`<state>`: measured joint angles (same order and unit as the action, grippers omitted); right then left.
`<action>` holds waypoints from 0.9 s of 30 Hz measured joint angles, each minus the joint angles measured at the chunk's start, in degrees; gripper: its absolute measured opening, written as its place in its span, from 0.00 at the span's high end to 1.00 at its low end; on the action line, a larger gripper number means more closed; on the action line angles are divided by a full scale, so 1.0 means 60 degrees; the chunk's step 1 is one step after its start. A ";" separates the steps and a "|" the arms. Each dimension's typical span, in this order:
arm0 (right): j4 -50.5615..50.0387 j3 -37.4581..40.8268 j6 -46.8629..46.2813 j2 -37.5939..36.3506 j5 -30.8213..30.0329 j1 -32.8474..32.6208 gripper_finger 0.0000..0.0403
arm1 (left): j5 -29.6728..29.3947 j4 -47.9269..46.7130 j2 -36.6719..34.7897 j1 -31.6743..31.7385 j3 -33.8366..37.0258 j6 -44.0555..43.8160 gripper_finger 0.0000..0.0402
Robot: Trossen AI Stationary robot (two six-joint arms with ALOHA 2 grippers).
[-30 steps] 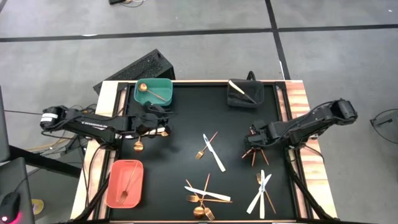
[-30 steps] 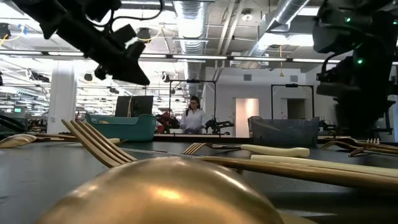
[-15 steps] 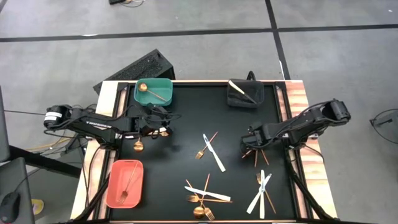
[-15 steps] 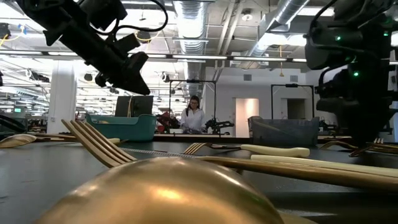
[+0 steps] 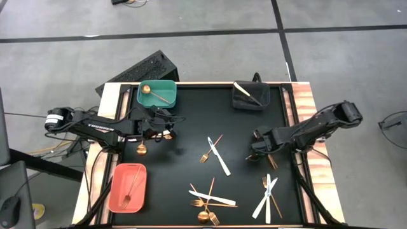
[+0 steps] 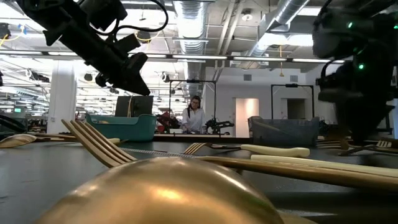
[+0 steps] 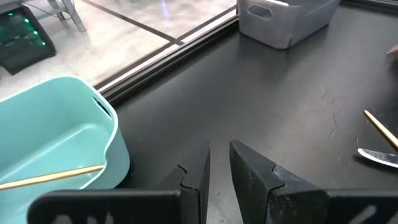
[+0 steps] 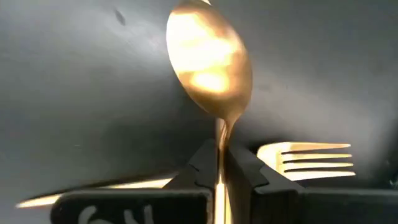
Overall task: Sort silverware by color (type)
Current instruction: Put the gold spoon into the green bin
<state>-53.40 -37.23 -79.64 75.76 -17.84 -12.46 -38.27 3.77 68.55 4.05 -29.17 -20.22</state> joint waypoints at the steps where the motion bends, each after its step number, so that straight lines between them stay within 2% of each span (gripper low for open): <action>1: -0.0007 0.0000 -0.0051 -0.0213 -0.0157 -0.0087 0.91 | 0.0015 0.0000 0.0000 0.0000 0.0000 -0.0002 0.87; 6: 0.0176 0.0000 -0.0348 -0.1257 -0.1557 -0.0528 0.88 | 0.0216 0.0173 0.0000 0.0000 0.0000 -0.0079 0.87; 9: 0.1072 0.0000 0.0139 -0.1706 -0.3278 -0.0784 0.88 | 0.0644 0.0719 0.0009 0.0004 0.0000 -0.0053 0.87; 12: 0.3409 -0.0007 0.1898 -0.1837 -0.5191 -0.0935 0.89 | 0.1540 0.1913 0.0245 0.0000 0.0000 0.0453 0.87; 14: 0.5527 -0.0008 0.3902 -0.1721 -0.5774 -0.0894 0.89 | 0.2500 0.3066 0.0580 0.0000 0.0004 0.0829 0.87; 18: 0.9990 -0.0015 0.8056 -0.1058 -0.5760 -0.0715 0.89 | 0.4626 0.5590 0.1607 -0.0023 0.0000 0.1274 0.87; 21: 1.2931 -0.0018 1.0310 -0.0433 -0.5127 -0.0577 0.89 | 0.5209 0.7509 0.2503 -0.0163 0.0001 0.1473 0.87; 24: 1.4798 -0.0018 1.1269 0.0165 -0.4127 -0.0364 0.89 | 0.5267 0.9244 0.3301 -0.0335 0.0000 0.1815 0.87; 27: 1.5861 -0.0018 1.1660 0.0707 -0.2932 -0.0092 0.89 | 0.5320 1.0513 0.3922 -0.0458 -0.0089 0.2055 0.84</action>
<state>41.76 -37.34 -9.68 80.00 -35.43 -13.01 -6.35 66.85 92.09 1.31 -29.70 -7.89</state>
